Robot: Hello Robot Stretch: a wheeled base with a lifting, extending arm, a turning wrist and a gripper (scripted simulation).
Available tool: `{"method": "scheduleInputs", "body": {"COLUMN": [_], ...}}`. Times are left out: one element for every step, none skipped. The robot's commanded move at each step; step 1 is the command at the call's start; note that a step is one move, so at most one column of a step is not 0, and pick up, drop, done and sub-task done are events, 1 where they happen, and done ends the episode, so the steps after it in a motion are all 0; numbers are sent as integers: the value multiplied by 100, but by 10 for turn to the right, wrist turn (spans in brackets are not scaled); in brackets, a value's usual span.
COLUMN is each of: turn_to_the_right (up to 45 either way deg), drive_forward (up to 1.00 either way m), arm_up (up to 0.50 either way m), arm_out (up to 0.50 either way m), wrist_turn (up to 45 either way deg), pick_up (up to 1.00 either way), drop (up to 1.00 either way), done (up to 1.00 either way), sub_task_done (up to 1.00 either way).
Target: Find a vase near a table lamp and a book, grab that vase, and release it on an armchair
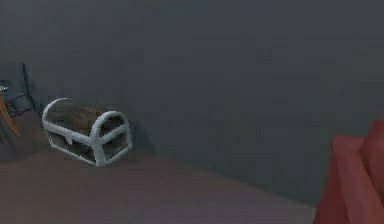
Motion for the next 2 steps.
{"method": "scheduleInputs", "body": {"turn_to_the_right": [0,240], "drive_forward": [25,0], "arm_up": [0,0], "arm_out": [0,0], "wrist_turn": [0,0], "pick_up": [0,0], "drop": [0,0], "done": [0,0], "sub_task_done": [0,0]}}
